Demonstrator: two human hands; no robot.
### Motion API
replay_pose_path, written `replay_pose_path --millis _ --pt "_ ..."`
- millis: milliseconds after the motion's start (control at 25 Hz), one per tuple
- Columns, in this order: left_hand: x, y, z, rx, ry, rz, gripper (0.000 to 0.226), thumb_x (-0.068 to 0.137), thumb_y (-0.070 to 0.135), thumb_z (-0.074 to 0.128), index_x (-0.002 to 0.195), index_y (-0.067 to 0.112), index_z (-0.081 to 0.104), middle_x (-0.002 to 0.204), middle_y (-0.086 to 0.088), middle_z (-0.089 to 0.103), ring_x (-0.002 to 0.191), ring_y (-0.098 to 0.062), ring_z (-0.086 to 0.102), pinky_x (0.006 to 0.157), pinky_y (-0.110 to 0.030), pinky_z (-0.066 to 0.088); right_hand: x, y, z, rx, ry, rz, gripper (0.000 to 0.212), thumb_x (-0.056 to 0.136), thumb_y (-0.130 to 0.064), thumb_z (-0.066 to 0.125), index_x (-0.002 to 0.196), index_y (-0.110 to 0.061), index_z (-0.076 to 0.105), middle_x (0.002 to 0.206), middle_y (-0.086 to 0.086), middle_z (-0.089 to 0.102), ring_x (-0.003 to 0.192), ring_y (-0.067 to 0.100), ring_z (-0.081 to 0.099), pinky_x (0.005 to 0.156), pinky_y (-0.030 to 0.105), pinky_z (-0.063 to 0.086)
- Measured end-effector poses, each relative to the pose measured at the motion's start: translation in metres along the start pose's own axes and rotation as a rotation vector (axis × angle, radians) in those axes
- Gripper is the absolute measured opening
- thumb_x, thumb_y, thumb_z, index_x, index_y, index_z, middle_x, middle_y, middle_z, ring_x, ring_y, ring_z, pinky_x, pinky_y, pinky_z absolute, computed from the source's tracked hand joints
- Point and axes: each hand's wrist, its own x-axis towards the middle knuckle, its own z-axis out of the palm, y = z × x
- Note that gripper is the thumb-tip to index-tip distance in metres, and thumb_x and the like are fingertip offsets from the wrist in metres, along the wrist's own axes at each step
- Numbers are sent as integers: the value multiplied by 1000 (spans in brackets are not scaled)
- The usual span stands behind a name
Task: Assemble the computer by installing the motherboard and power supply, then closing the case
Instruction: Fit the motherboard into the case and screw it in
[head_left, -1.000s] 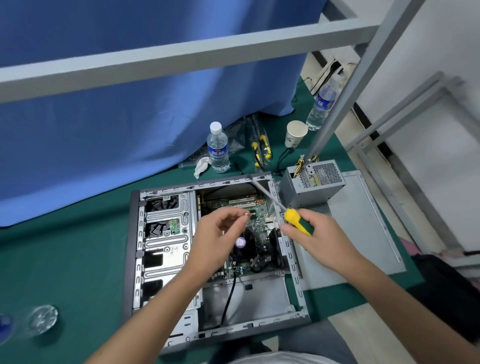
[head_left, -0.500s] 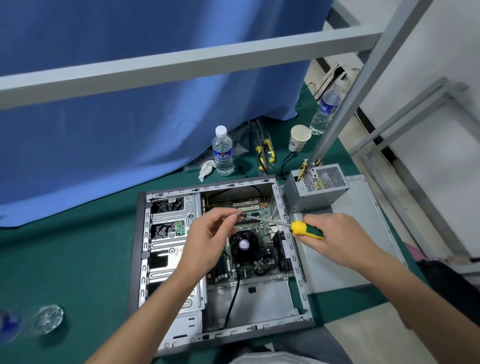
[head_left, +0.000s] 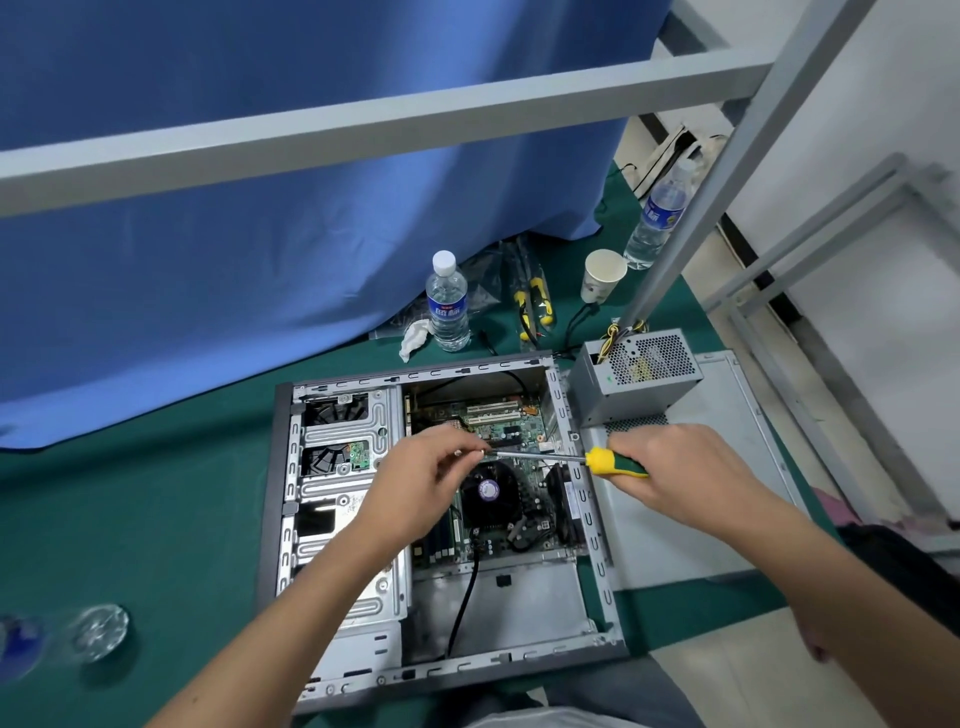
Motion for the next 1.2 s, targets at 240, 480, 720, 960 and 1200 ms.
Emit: replay_pose_path --millis 240,480,720,960,1200 --pt "23 -22 20 172 -337 -96 12 99 25 59 107 23 68 97 15 60 91 -10 61 77 -20 46 19 10 -14 272 -305 40 24 84 -36 65 107 -37 60 94 -16 47 79 3 54 67 23 39" --pt "82 -38 55 -5 -431 -198 8 94 13 65 101 11 69 124 -4 48 114 -17 51 101 -23 38 42 33 -26 747 -90 274 24 72 -34 85 86 -35 65 86 -18 66 85 -6 59 74 19 45" --pt "136 -59 88 -266 -396 -351 6 87 10 73 91 14 74 112 -4 64 106 -13 57 103 -33 41 48 24 -3 623 54 369 19 81 -37 78 87 -32 61 87 -20 59 82 -1 54 68 16 39" --pt "168 -76 99 -383 -474 -460 11 88 11 72 88 22 73 97 9 72 94 -6 63 91 -26 43 60 10 11 503 41 304 22 87 -37 72 100 -22 63 98 -8 58 92 11 52 80 27 42" --pt "146 -90 95 -193 -439 -307 6 86 3 73 90 6 76 84 6 65 81 -10 62 78 -20 43 67 -7 15 539 20 296 25 85 -41 73 101 -23 66 98 -9 63 89 12 56 75 24 38"
